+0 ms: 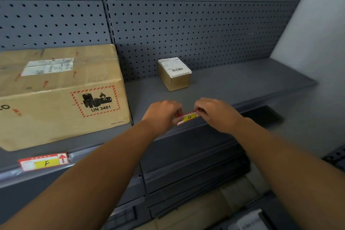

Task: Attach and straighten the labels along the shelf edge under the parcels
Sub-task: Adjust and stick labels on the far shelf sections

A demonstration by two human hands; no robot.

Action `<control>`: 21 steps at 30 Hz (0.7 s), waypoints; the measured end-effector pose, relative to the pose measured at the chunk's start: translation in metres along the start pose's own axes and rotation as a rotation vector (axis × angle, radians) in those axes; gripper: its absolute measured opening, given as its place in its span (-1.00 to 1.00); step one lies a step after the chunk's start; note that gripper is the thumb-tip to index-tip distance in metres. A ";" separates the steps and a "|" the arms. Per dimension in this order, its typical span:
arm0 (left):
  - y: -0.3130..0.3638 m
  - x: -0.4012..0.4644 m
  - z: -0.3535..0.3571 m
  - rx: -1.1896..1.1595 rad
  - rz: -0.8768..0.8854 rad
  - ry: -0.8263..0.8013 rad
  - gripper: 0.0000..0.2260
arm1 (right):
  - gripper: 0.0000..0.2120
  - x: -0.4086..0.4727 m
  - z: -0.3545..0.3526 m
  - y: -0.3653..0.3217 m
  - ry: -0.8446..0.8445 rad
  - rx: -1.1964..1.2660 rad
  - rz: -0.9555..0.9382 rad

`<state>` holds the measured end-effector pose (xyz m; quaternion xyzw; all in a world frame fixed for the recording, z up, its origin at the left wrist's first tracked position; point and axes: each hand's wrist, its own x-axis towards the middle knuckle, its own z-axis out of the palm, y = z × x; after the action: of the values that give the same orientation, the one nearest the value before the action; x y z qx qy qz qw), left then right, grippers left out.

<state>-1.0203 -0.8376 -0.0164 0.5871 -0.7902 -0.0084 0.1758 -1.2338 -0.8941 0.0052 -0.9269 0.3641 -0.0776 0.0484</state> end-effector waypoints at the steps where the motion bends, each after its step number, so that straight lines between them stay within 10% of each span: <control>1: 0.001 0.000 0.001 0.001 0.007 0.018 -0.89 | -0.94 -0.001 0.000 0.002 0.014 -0.007 -0.008; 21: 0.004 -0.018 0.005 0.009 -0.015 0.087 -0.89 | -0.93 -0.008 0.018 0.004 0.113 -0.083 -0.197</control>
<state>-1.0205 -0.8203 -0.0251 0.5937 -0.7773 0.0194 0.2075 -1.2388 -0.8911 -0.0141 -0.9535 0.2764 -0.1189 -0.0184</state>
